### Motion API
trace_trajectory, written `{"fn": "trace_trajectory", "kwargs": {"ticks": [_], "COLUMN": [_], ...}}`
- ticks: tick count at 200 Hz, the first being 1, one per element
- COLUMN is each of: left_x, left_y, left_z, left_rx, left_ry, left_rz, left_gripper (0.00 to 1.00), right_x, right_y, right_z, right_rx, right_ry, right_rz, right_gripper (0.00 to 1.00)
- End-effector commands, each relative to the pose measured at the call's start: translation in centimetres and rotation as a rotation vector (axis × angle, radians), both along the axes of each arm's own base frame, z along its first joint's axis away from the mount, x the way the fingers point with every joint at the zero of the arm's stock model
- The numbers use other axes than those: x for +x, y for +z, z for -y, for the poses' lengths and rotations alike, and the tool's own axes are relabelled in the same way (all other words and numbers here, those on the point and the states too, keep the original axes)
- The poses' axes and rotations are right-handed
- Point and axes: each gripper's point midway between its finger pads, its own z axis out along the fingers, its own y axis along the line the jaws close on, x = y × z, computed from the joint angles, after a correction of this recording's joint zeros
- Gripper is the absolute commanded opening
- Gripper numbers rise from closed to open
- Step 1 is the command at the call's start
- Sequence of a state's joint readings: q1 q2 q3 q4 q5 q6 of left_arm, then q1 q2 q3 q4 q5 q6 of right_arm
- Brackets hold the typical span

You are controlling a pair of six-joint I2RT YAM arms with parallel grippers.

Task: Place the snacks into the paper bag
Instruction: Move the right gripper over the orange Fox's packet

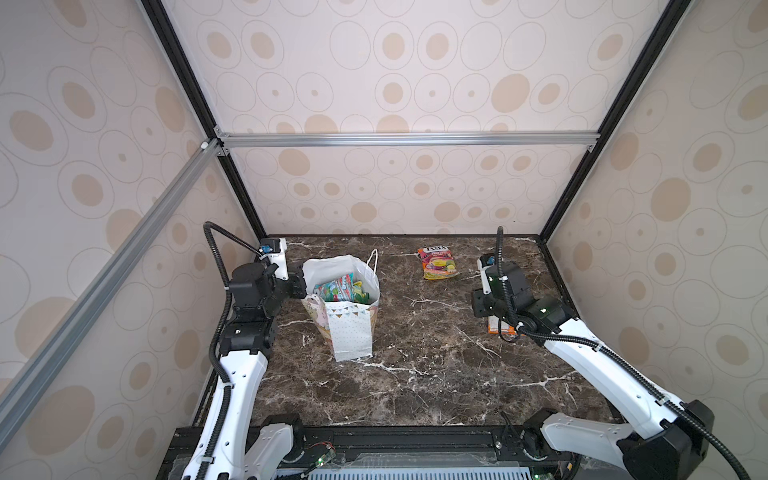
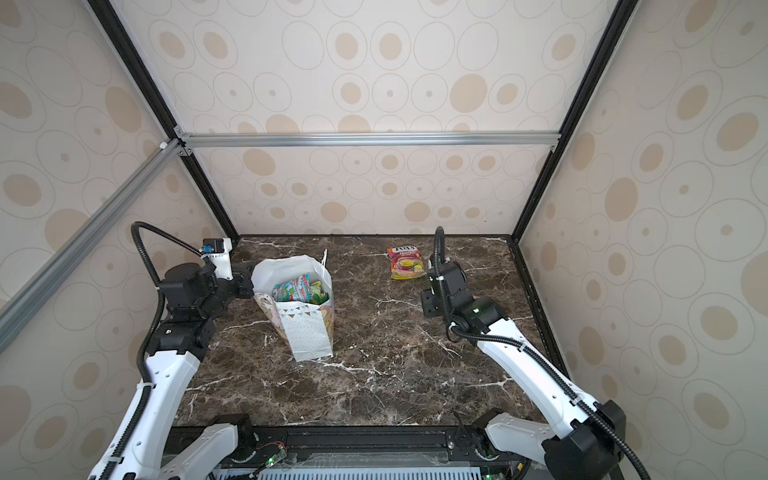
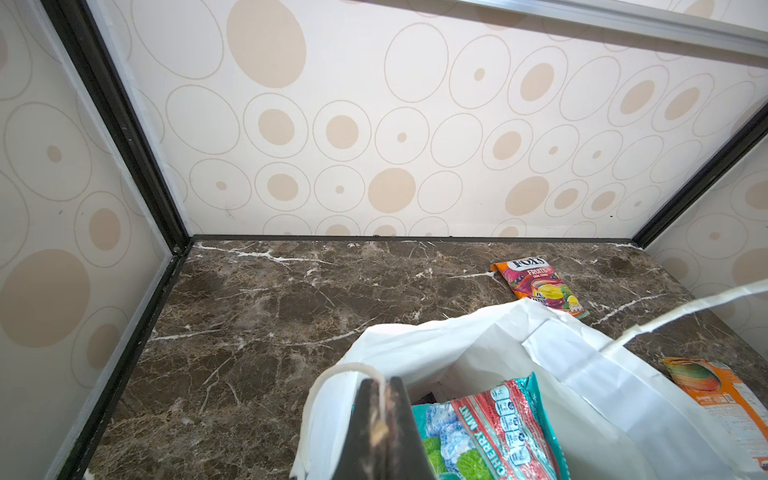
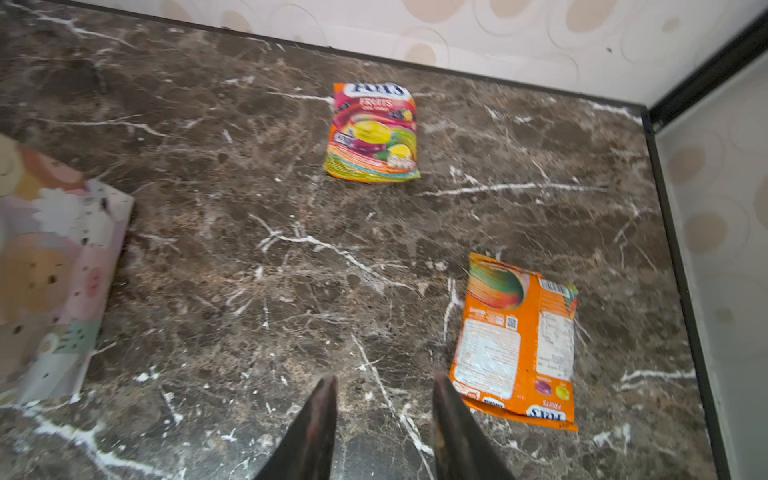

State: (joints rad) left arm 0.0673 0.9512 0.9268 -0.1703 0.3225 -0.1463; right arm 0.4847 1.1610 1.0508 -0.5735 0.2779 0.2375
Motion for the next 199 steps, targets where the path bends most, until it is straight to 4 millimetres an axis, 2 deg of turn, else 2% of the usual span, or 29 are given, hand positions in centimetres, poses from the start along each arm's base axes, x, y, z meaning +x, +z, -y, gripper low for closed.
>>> {"fn": "trace_trajectory", "kwargs": {"ticks": [1, 36, 74, 91, 99, 135, 160, 183, 199], "left_x": [0.1, -0.3, -0.6, -0.7, -0.7, -1.0, -1.1, -1.2, -1.1], "left_y": [-0.9, -0.2, 0.2, 0.3, 0.3, 0.8, 1.0, 1.0, 1.0], "left_z": [-0.1, -0.2, -0.1, -0.4, -0.5, -0.4, -0.2, -0.1, -0.1], "left_rx": [-0.011, -0.006, -0.003, 0.003, 0.007, 0.007, 0.009, 0.003, 0.007], "left_ry": [0.009, 0.013, 0.011, 0.025, 0.029, 0.022, 0.012, 0.010, 0.009], "left_rz": [-0.040, -0.010, 0.000, 0.009, 0.009, 0.026, 0.022, 0.033, 0.025], "left_gripper": [0.00, 0.00, 0.00, 0.00, 0.00, 0.00, 0.00, 0.00, 0.00], "right_x": [0.7, 1.0, 1.3, 1.3, 1.4, 2.0, 2.4, 2.7, 3.0], "right_y": [-0.7, -3.7, -5.5, -6.3, -6.7, -8.2, -9.4, -10.0, -10.2], "right_z": [1.1, 2.5, 4.9, 5.4, 6.5, 7.9, 8.1, 8.0, 8.5], "right_rx": [0.096, 0.121, 0.080, 0.112, 0.137, 0.173, 0.167, 0.172, 0.145], "right_ry": [-0.078, -0.144, -0.236, -0.260, -0.296, -0.349, -0.360, -0.365, -0.378], "right_rz": [-0.008, -0.091, -0.114, -0.130, -0.132, -0.147, -0.201, -0.229, -0.232], "right_gripper": [0.40, 0.43, 0.44, 0.46, 0.46, 0.48, 0.50, 0.56, 0.56]}}
